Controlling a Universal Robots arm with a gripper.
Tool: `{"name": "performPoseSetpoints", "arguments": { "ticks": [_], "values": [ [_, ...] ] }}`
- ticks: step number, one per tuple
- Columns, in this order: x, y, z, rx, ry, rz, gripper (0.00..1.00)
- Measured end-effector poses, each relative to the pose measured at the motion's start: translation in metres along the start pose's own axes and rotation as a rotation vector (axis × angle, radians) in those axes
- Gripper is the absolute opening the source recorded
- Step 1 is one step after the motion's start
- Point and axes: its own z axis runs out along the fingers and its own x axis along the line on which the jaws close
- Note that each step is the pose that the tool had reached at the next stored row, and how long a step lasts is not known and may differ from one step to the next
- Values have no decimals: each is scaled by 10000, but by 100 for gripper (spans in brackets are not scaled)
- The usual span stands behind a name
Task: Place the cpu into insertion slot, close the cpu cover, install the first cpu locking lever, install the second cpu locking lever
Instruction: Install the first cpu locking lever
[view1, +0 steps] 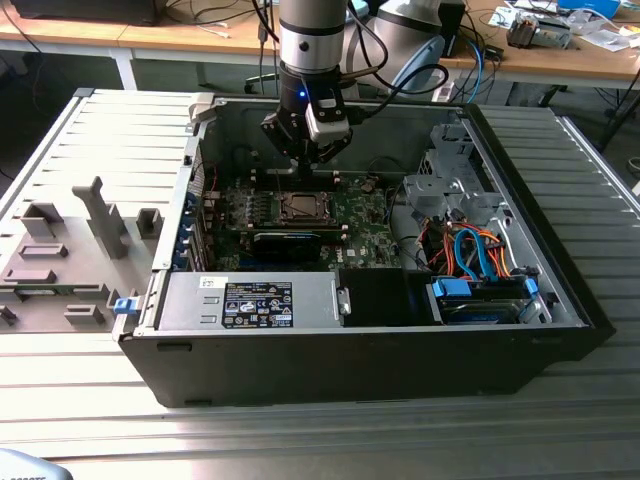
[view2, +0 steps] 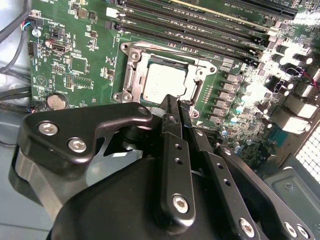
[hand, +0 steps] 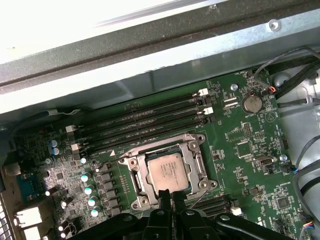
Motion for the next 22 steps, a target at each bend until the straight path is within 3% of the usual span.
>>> {"name": "performPoseSetpoints", "arguments": {
  "ticks": [22],
  "values": [
    [0, 0, 2, -1, -4, -118, 16]
  ]
}}
